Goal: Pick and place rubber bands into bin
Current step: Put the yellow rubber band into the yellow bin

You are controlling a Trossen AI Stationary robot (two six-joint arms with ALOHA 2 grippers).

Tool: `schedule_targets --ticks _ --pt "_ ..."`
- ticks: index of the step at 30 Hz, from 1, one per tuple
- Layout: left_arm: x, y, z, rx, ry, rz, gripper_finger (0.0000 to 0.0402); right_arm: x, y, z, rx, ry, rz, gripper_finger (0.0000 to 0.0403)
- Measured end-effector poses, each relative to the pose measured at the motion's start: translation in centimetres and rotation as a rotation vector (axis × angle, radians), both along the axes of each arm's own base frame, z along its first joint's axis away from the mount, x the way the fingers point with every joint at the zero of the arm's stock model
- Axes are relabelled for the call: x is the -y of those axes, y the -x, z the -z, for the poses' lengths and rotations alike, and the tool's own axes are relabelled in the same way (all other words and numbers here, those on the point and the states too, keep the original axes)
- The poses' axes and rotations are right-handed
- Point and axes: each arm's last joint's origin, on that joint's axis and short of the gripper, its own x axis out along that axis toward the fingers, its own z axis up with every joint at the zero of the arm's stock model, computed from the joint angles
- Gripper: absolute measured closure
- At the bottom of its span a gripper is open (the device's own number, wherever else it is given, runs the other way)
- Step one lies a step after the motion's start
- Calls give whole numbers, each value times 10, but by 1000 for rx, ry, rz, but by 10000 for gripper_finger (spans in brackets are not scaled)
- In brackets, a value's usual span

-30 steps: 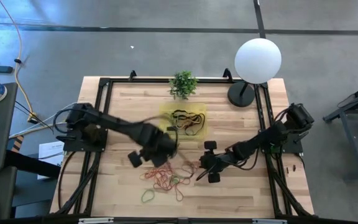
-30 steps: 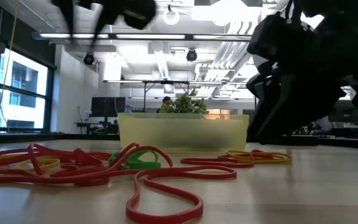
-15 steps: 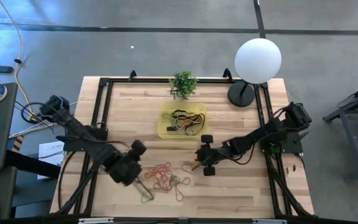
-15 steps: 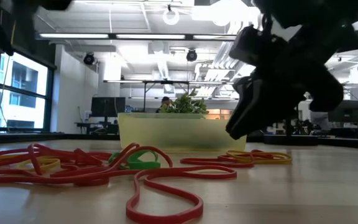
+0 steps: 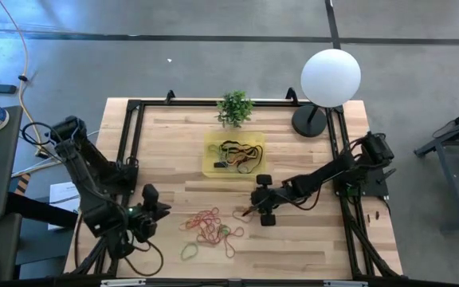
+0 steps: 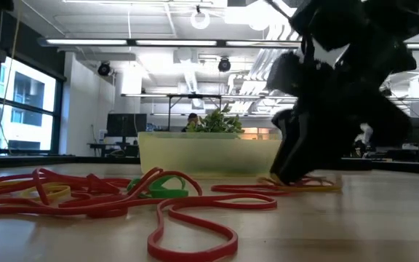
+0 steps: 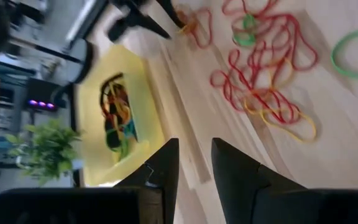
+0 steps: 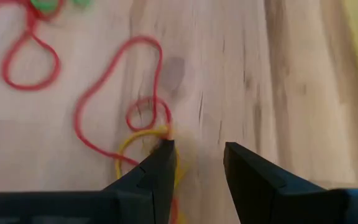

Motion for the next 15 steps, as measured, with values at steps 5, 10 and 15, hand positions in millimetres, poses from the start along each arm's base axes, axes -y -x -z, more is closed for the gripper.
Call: schedule_targets --ticks 5,10,15 --pt "5 5 -1 53 -6 9 318 0 -2 9 -9 -7 35 274" --pt "6 4 -2 65 9 6 318 -1 -3 9 -5 4 22 293" --pt "6 4 -2 74 11 4 318 -5 -1 9 -3 38 -31 375"
